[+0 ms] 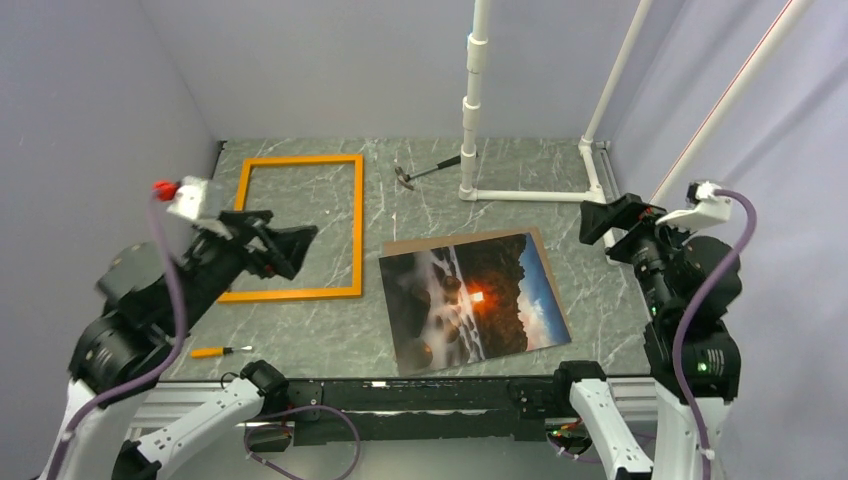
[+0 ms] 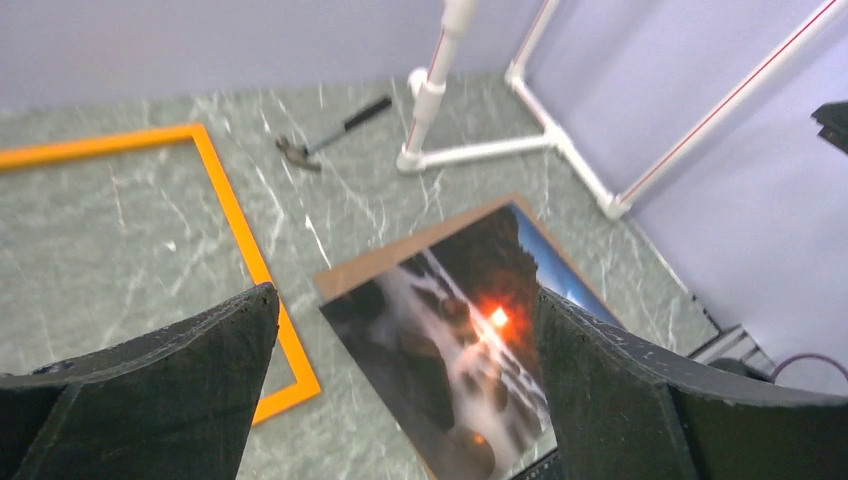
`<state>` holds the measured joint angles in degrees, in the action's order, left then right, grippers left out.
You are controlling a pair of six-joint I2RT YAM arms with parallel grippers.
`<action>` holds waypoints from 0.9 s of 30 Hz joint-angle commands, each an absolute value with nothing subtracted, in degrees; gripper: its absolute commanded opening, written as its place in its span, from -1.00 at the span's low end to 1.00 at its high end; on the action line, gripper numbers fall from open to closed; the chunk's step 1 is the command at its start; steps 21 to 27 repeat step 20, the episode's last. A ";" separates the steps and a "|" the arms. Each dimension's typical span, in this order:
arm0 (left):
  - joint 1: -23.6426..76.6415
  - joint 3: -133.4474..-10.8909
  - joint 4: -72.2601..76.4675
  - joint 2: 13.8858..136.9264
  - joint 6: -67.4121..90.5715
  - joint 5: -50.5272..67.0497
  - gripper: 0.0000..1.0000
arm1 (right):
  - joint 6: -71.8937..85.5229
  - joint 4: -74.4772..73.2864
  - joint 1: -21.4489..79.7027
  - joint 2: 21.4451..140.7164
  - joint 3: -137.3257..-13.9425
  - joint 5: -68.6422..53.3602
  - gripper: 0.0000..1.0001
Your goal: Take the photo out of the frame
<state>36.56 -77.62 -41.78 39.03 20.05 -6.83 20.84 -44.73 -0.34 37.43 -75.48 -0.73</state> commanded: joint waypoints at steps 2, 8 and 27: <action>36.34 -80.00 -40.09 33.64 16.70 -10.96 0.99 | 17.25 -42.40 -0.35 34.50 -79.29 -0.64 1.00; 36.34 -81.38 -38.93 30.53 15.95 -12.93 0.99 | 19.38 -41.62 -0.31 31.23 -81.12 6.16 1.00; 36.31 -80.13 -39.04 28.58 16.19 -15.17 0.99 | 20.51 -43.91 -0.34 30.52 -82.53 10.04 1.00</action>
